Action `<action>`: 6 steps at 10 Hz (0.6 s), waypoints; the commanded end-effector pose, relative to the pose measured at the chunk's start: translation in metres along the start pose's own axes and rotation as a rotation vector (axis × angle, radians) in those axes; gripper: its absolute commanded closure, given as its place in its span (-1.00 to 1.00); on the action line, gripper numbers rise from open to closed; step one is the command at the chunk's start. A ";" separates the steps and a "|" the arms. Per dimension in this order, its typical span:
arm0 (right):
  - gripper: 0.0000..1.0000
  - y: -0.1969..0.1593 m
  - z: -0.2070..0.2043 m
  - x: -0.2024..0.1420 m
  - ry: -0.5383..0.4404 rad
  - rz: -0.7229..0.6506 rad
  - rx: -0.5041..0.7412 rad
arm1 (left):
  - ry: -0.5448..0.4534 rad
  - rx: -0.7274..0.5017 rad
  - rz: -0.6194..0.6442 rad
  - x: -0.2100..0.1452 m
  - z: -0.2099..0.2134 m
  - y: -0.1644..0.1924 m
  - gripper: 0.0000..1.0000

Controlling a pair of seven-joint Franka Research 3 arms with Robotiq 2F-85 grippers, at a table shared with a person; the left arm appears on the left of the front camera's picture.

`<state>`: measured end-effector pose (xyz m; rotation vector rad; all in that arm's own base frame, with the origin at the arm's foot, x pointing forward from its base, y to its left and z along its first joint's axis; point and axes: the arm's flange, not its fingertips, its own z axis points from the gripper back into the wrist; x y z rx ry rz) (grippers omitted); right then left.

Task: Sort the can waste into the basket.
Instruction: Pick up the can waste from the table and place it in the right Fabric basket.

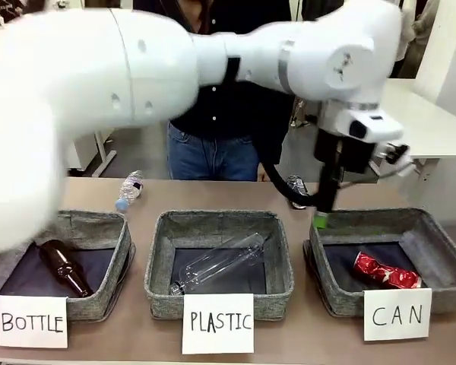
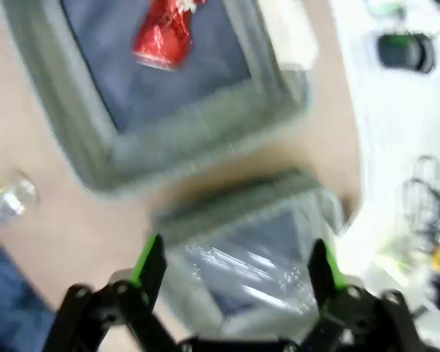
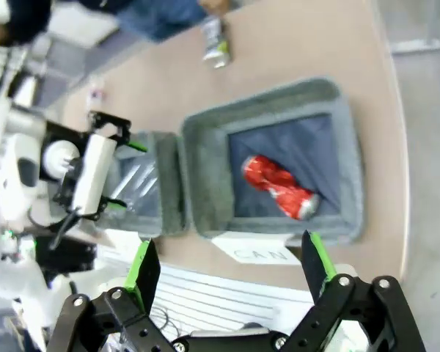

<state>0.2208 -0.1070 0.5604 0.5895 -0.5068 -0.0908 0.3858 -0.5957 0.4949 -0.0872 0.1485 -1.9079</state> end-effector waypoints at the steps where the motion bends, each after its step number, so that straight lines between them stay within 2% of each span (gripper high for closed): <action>1: -1.00 0.025 -0.051 0.030 0.056 0.086 0.129 | -0.032 -0.092 0.167 -0.074 -0.001 -0.064 -1.00; 3: -1.00 0.048 -0.090 0.042 0.144 0.117 0.153 | -0.074 -0.146 0.352 -0.134 -0.008 -0.109 -1.00; 4: -1.00 0.059 -0.101 0.045 0.173 0.118 0.167 | -0.125 -0.146 0.438 -0.164 -0.010 -0.132 -1.00; 6: -1.00 0.089 -0.122 0.050 0.221 0.145 0.352 | -0.398 -0.069 0.587 -0.246 0.003 -0.179 -1.00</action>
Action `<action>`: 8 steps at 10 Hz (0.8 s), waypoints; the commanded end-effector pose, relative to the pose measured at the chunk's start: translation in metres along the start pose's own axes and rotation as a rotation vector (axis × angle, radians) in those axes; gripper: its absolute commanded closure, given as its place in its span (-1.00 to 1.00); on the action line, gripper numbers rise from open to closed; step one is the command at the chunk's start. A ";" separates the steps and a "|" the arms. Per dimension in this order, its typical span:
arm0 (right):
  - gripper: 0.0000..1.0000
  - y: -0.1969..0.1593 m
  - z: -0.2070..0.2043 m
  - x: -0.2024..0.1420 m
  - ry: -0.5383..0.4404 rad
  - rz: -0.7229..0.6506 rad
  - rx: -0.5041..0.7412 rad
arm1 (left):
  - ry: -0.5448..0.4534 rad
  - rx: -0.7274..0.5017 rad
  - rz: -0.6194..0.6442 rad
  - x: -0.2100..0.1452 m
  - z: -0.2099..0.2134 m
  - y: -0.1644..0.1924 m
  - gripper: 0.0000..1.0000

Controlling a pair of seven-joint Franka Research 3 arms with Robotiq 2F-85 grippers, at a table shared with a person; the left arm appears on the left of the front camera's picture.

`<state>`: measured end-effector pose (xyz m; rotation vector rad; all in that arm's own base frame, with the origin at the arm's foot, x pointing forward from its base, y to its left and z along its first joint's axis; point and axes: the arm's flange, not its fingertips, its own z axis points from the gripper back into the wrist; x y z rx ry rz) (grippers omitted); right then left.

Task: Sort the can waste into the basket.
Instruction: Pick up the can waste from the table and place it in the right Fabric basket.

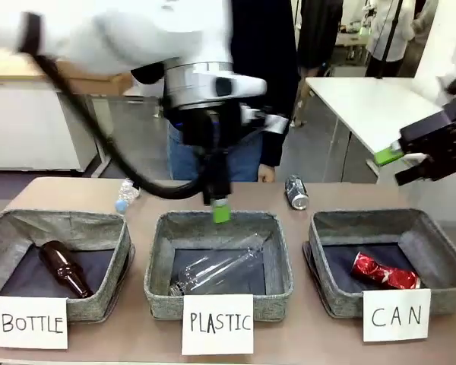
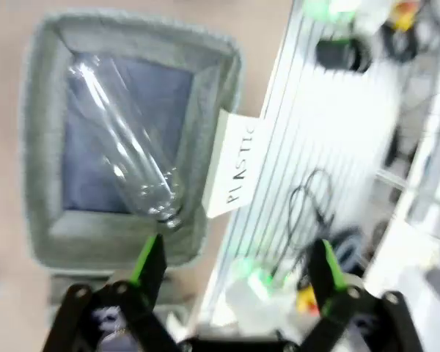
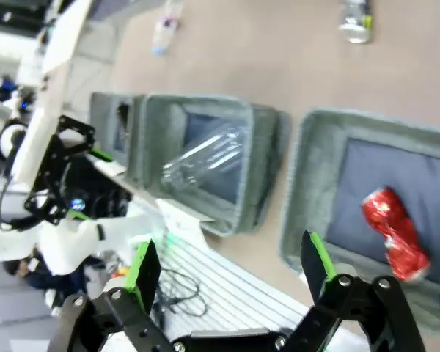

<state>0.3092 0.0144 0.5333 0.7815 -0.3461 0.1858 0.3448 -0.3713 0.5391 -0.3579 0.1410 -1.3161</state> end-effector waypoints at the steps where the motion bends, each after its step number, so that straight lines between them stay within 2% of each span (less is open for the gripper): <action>1: -1.00 0.020 -0.016 0.018 0.011 -0.008 0.193 | -0.309 0.011 0.098 -0.116 -0.001 -0.010 -1.00; 2: -1.00 0.033 -0.034 0.023 0.032 -0.031 0.319 | -0.439 -0.063 0.120 -0.154 0.007 0.006 -1.00; 3: -1.00 0.048 -0.050 0.028 0.050 -0.075 0.483 | -0.620 -0.153 0.210 -0.186 0.013 0.024 -1.00; 4: -1.00 0.060 -0.063 0.032 0.036 -0.152 0.566 | -0.827 -0.202 0.335 -0.224 0.017 0.044 -1.00; 5: -1.00 0.063 -0.069 0.036 -0.011 -0.202 0.553 | -1.033 -0.224 0.436 -0.252 0.018 0.058 -1.00; 6: -1.00 0.060 -0.067 0.038 -0.045 -0.207 0.545 | -1.240 -0.221 0.422 -0.277 0.017 0.064 -1.00; 7: -1.00 0.050 -0.064 0.042 -0.076 -0.204 0.482 | -1.412 -0.217 0.526 -0.298 0.010 0.075 -1.00; 8: -1.00 0.062 -0.070 0.032 0.008 -0.164 0.566 | -0.915 -0.267 0.410 -0.277 0.025 0.064 -1.00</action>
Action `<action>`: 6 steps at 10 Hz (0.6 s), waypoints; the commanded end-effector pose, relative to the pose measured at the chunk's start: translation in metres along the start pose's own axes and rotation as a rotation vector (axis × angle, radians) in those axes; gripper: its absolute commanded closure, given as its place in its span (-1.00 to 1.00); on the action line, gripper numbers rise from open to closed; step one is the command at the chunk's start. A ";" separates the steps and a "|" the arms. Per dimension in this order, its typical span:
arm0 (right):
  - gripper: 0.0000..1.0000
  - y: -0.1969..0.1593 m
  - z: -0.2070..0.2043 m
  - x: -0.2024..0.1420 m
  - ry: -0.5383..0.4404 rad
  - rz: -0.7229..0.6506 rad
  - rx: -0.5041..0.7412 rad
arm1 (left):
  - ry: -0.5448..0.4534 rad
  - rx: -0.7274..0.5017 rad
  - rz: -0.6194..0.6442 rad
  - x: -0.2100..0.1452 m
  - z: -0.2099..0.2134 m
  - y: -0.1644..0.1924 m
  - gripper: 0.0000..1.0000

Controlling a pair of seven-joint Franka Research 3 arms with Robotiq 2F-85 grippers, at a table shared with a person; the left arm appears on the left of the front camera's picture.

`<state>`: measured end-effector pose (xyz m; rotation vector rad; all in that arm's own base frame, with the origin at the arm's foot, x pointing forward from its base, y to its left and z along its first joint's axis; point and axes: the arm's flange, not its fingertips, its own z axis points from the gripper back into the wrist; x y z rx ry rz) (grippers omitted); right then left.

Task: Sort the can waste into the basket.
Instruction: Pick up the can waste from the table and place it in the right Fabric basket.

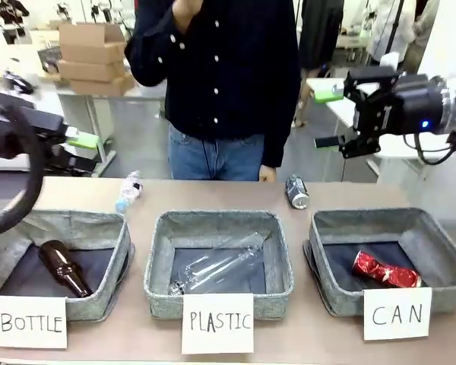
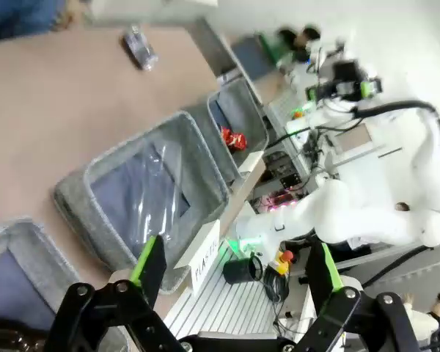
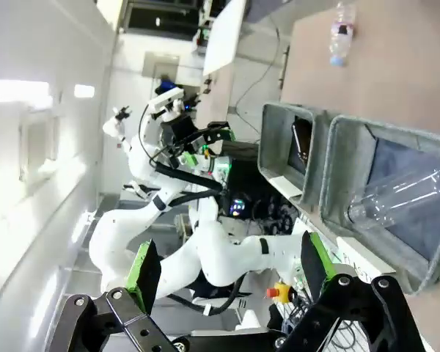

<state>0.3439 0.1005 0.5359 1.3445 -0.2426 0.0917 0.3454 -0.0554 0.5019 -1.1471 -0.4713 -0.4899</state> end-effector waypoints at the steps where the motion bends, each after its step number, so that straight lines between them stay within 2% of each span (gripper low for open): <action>1: -1.00 0.007 -0.006 -0.006 0.038 0.015 0.023 | 0.169 0.020 -0.068 0.007 -0.025 -0.022 -1.00; 6: -1.00 0.007 -0.006 -0.006 0.038 0.015 0.023 | 0.169 0.020 -0.068 0.007 -0.025 -0.022 -1.00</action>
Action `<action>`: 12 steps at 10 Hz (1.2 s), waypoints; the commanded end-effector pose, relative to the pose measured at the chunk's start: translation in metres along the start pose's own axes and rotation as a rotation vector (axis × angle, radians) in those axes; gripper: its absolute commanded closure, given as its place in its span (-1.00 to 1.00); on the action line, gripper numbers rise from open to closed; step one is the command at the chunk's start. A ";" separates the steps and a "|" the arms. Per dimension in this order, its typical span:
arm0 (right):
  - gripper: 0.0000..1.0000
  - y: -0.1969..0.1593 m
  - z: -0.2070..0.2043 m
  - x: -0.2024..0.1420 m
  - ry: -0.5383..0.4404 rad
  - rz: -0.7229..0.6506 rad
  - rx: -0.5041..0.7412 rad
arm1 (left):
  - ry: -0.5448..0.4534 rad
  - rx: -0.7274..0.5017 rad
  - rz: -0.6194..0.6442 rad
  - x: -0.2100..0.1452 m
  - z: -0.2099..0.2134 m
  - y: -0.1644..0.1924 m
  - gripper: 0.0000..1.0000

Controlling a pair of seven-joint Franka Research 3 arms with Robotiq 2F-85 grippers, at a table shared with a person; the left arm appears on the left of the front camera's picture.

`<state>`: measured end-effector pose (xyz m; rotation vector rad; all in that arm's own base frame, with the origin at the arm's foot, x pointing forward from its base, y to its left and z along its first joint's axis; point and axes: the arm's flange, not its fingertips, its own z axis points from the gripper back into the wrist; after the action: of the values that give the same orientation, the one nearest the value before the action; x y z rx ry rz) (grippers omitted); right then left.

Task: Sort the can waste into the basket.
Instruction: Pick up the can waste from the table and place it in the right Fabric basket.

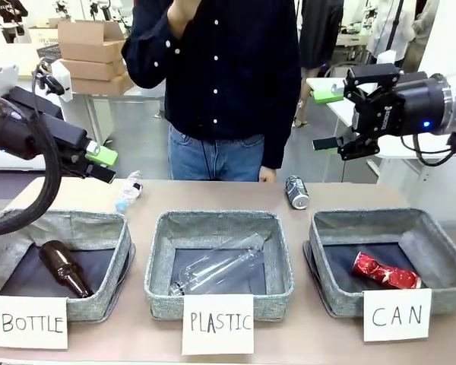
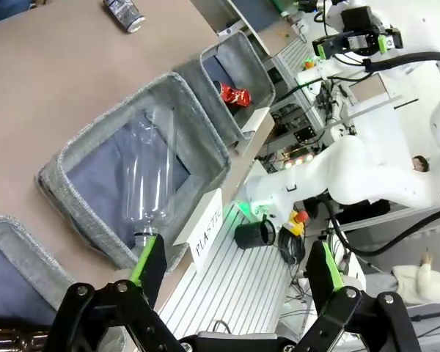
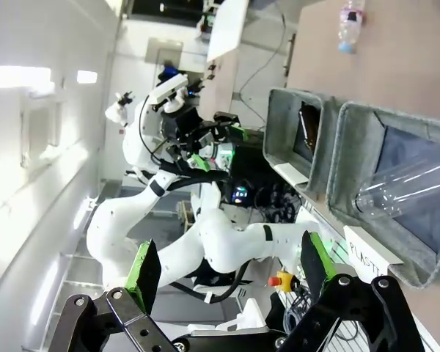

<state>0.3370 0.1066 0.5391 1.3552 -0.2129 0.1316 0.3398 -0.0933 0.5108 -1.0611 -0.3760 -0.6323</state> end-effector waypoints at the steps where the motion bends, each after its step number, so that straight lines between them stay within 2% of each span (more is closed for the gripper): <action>1: -1.00 0.001 -0.002 0.000 -0.005 0.004 0.007 | 0.006 -0.004 0.002 0.001 0.007 0.001 -1.00; 8: -1.00 0.000 0.001 0.000 0.000 -0.001 0.000 | 0.006 -0.004 0.002 0.001 0.007 0.001 -1.00; 9: -1.00 -0.005 -0.037 0.024 -0.146 -0.156 -0.708 | 0.006 -0.004 0.002 0.001 0.007 0.001 -1.00; 10: -1.00 -0.027 -0.069 0.057 -0.235 -0.202 -1.215 | 0.006 -0.004 0.002 0.001 0.007 0.001 -1.00; 11: -1.00 -0.044 -0.086 0.072 -0.169 -0.157 -1.329 | 0.006 -0.004 0.002 0.001 0.007 0.001 -1.00; 12: -1.00 -0.058 -0.091 0.081 -0.155 -0.164 -1.437 | 0.006 -0.004 0.002 0.001 0.007 0.001 -1.00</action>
<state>0.4038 0.1773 0.4901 0.7608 -0.3906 0.0577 0.3407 -0.0900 0.5105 -1.0627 -0.3763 -0.6247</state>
